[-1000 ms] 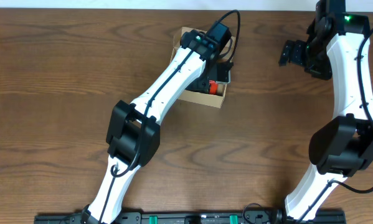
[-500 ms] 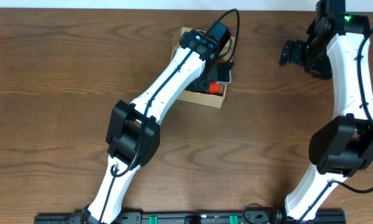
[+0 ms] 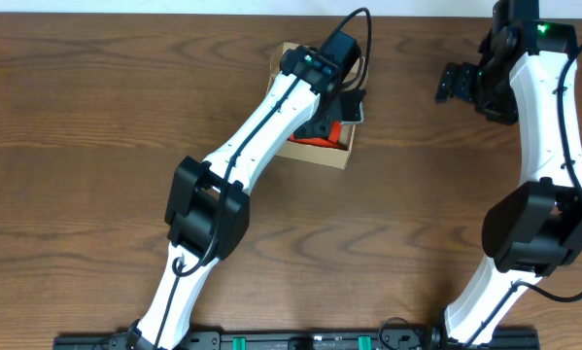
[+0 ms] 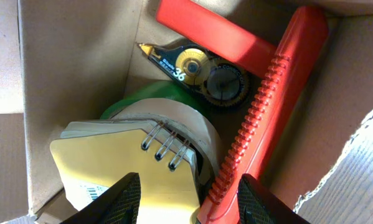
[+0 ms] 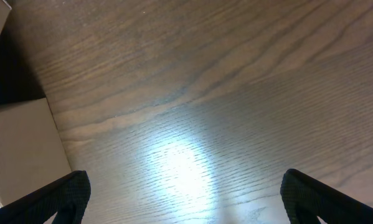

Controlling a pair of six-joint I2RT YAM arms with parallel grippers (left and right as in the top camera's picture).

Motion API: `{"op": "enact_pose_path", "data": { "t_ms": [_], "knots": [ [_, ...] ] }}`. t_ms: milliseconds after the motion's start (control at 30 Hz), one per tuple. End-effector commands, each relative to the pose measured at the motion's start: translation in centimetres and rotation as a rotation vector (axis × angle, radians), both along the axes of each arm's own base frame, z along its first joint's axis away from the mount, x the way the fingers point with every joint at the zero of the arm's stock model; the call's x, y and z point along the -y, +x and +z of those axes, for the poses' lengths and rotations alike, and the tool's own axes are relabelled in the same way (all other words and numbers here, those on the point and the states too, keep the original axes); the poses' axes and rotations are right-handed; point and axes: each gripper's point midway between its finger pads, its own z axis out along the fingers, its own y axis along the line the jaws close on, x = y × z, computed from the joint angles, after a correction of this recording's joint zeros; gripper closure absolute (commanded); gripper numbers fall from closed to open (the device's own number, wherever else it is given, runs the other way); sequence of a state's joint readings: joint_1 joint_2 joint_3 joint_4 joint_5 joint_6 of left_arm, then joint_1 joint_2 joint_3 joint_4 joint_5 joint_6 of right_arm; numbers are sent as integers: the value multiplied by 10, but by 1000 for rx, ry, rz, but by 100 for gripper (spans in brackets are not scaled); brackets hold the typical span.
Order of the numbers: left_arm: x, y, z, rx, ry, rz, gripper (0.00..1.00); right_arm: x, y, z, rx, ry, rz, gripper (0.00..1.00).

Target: Pack container

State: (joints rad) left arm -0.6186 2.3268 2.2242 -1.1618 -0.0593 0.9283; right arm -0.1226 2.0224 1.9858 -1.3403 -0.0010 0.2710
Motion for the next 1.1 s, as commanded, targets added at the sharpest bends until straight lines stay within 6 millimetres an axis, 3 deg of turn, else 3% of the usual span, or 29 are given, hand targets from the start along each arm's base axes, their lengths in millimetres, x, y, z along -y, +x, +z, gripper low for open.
{"op": "enact_pose_path", "data": {
  "t_ms": [0,167,300,400,567,633,800,933,1067],
  "knots": [
    [1,4,43,78,-64,42,49,2,-1,-4,-11,-8,-15,1],
    [-7,11,79,166,-117,123,49,2,-1,-4,-14,-8,-15,1],
    [-14,14,83,148,-159,170,52,2,-2,-4,-15,-7,-15,1],
    [-14,18,83,146,-183,175,66,2,-2,-4,-15,-7,-15,1],
    [-22,24,83,149,-193,218,80,2,-2,-4,-15,-7,-15,1],
    [-22,25,84,148,-205,254,93,2,-2,-4,-15,-7,-15,1],
    [-35,32,94,208,-205,411,94,2,-1,-4,-14,-7,-15,1],
    [-50,40,125,300,-254,526,93,-4,-1,-3,-12,5,-3,1],
    [-78,41,168,386,-340,687,90,-34,4,0,17,120,93,5]
  ]
}}
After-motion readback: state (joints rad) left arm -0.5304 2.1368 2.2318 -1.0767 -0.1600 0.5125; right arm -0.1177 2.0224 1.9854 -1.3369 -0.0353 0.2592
